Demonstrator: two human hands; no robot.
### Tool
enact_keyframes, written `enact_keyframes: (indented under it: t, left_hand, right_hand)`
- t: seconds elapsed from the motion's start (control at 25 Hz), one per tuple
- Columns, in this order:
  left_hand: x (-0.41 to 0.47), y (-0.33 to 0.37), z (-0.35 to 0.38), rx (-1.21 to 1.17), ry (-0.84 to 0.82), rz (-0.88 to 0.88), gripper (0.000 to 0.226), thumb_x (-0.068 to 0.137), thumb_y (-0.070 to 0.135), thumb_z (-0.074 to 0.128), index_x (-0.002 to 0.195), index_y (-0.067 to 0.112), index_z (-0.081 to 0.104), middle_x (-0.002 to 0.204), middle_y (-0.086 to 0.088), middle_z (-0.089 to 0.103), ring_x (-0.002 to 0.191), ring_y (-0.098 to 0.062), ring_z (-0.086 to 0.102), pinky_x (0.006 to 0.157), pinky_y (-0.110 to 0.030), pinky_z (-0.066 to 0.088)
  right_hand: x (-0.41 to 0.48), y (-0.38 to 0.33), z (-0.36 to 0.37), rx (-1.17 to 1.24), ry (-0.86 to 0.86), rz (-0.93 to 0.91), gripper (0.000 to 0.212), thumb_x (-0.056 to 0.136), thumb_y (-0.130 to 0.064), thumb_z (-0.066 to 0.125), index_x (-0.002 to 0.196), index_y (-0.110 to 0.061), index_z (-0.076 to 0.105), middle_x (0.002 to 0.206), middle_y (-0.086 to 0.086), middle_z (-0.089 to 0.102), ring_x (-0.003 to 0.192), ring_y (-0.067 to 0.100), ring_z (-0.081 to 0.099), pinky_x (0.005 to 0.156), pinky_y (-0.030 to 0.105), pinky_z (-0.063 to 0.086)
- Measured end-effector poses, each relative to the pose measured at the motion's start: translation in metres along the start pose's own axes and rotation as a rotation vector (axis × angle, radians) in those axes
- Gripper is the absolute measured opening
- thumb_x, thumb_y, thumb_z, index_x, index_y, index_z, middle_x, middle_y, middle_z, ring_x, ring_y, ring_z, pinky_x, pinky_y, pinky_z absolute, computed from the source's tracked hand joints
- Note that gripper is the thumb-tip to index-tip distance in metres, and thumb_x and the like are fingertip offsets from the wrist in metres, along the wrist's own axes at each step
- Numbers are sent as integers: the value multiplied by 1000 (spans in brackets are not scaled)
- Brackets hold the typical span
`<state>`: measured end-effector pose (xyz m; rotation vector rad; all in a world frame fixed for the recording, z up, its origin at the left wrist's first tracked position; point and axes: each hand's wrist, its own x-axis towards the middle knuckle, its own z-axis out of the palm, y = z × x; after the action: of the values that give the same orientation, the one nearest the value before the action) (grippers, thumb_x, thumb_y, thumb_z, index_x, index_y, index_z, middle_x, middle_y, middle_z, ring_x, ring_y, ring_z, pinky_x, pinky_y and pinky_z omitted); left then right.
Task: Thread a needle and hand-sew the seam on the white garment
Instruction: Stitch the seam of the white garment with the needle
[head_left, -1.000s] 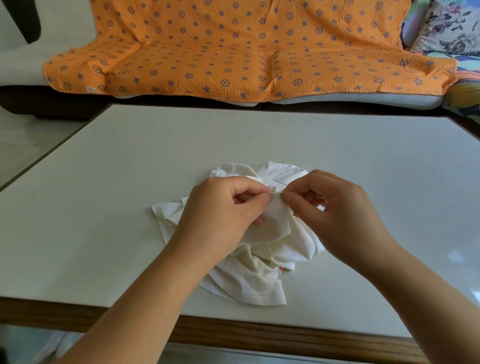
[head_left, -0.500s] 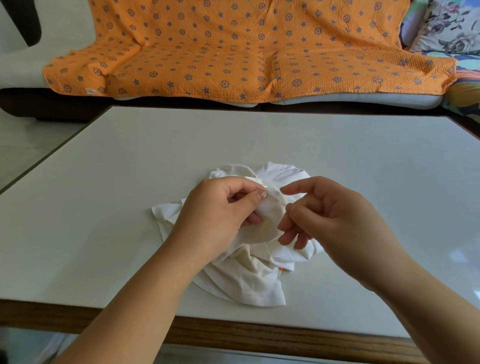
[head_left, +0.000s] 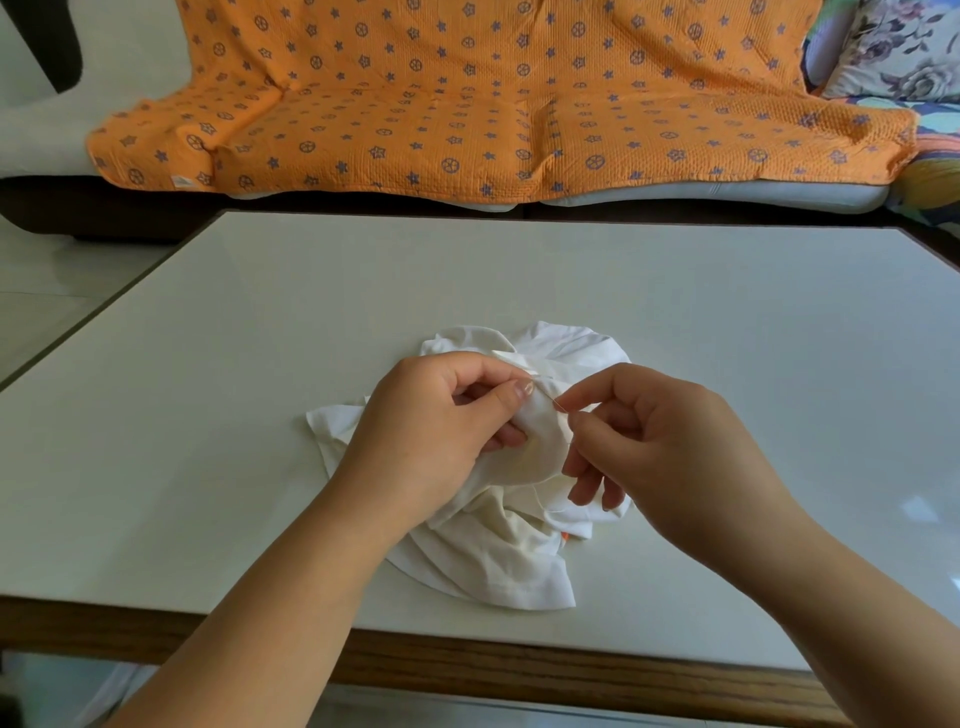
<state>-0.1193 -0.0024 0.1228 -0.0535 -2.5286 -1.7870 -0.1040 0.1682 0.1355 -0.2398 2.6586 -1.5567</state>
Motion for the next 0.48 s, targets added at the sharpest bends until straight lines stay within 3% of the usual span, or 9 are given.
enact_keyframes:
  t: [0.24,0.48]
  left_hand:
    - [-1,-1,3,-19,11,18,9,89,16,69,91,20,77,71,5,74,65,-5,70,61,-10,50]
    - [-2,-2,8,-85,-4,-36,9,88,15,71,94,13,77,71,1,75,66,-7,72,62,-15,55]
  right_hand:
    - [-1,0,6,4,62,-13,20,88,-6,54,86,-24,63,58,-6,69,43,3,59,46,12,44]
    - [-2,2,13,15,108,-15,17,88,-9,56,86,-25,62,61,-7,69,48,5,63,53,30,56]
